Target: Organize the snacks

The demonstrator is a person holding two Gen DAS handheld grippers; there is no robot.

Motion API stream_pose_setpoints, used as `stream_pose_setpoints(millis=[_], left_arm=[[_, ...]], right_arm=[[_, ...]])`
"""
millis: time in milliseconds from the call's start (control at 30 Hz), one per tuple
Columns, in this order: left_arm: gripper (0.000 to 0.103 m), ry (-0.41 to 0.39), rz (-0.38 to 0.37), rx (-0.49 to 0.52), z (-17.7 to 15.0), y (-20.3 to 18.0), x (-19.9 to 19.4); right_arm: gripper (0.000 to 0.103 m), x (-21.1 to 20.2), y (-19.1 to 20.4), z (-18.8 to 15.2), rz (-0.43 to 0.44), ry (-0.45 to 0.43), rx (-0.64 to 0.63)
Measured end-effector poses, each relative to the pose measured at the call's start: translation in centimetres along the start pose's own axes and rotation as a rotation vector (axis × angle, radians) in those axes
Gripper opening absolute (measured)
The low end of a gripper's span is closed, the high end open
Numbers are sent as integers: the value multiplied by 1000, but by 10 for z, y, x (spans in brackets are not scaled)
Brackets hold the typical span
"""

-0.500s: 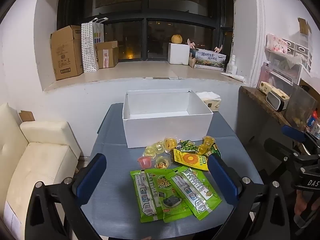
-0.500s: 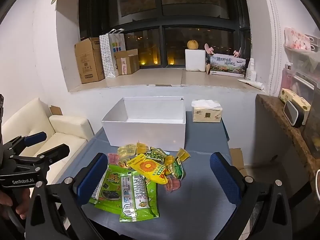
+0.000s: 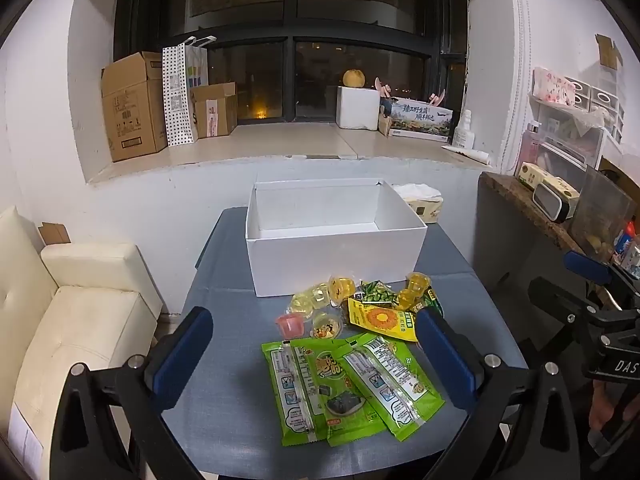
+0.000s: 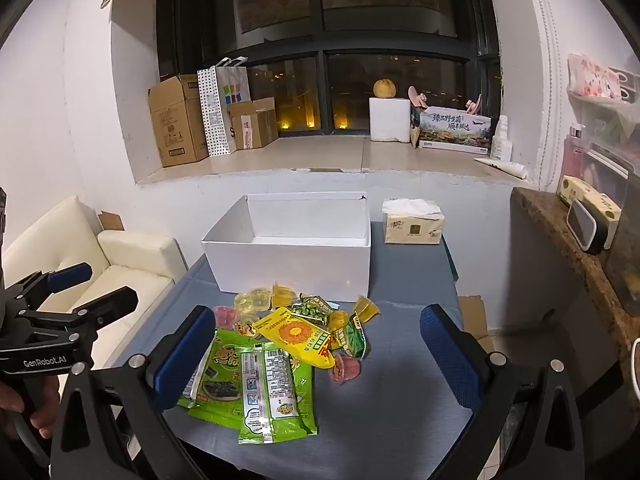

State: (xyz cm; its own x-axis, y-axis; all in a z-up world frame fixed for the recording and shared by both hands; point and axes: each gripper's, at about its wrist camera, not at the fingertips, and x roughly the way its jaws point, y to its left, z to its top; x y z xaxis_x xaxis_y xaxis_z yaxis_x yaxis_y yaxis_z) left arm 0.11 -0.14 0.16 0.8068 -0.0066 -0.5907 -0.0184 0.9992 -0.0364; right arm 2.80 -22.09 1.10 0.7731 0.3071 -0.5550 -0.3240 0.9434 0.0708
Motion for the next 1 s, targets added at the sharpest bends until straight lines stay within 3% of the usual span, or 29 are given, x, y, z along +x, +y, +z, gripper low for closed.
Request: stream_pose_setpoints(millis=[1000], left_arm=[[103, -1, 0, -1, 0, 2, 0]], right_arm=[[103, -1, 1, 2, -4, -1, -6]])
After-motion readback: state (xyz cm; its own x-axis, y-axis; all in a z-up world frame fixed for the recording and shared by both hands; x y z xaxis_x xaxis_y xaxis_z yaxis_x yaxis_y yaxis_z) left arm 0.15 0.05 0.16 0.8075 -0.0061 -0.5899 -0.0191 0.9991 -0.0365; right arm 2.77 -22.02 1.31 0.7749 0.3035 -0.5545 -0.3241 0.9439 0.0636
